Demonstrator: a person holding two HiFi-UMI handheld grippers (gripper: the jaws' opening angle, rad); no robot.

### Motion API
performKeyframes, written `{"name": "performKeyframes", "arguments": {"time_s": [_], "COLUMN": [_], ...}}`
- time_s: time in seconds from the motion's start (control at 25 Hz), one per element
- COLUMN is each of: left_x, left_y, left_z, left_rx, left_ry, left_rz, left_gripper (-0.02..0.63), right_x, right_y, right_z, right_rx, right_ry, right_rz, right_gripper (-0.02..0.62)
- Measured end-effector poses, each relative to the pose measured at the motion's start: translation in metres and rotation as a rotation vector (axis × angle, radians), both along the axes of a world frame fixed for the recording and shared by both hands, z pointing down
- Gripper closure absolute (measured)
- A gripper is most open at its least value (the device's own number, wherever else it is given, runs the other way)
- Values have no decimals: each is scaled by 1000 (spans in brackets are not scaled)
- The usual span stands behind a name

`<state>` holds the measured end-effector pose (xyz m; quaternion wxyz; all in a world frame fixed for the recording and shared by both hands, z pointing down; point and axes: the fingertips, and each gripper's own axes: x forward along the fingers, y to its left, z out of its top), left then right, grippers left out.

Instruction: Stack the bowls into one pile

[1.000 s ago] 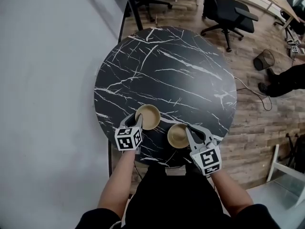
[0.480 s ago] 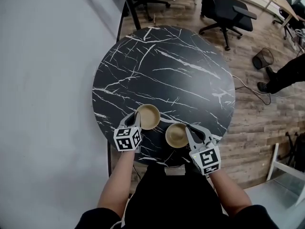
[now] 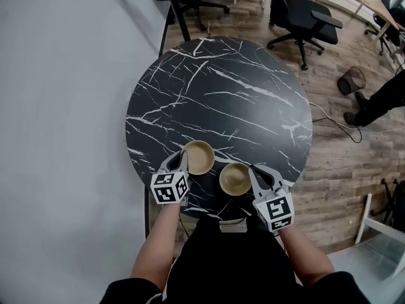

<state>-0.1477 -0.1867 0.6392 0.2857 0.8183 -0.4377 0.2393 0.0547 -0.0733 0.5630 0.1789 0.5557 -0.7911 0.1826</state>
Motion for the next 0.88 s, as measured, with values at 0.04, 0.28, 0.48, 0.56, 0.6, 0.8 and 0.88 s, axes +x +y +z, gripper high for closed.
{"name": "performKeyframes", "arguments": {"time_s": [0.04, 0.28, 0.48, 0.56, 0.6, 0.8, 0.88], "left_x": [1, 13, 28, 35, 40, 62, 69], "left_y": [2, 17, 33, 40, 43, 56, 61], "left_z": [-4, -22, -41, -46, -47, -52, -50], "left_rx": [4, 24, 30, 28, 28, 22, 12], "left_ry": [3, 27, 49, 60, 64, 85, 87], "left_rz": [0, 5, 44, 60, 67, 103, 110], "left_gripper": [574, 574, 574, 574, 574, 574, 574], "right_x": [1, 6, 12, 16, 18, 25, 28], "right_y": [0, 2, 4, 6, 8, 13, 15], "right_z": [-1, -3, -9, -9, -7, -8, -9], "right_rx": [1, 14, 28, 27, 26, 29, 29], "right_ry": [-2, -9, -15, -15, -19, -28, -23], "right_rz": [1, -6, -2, -1, 0, 4, 4], "right_gripper": [588, 588, 588, 588, 588, 588, 588]}}
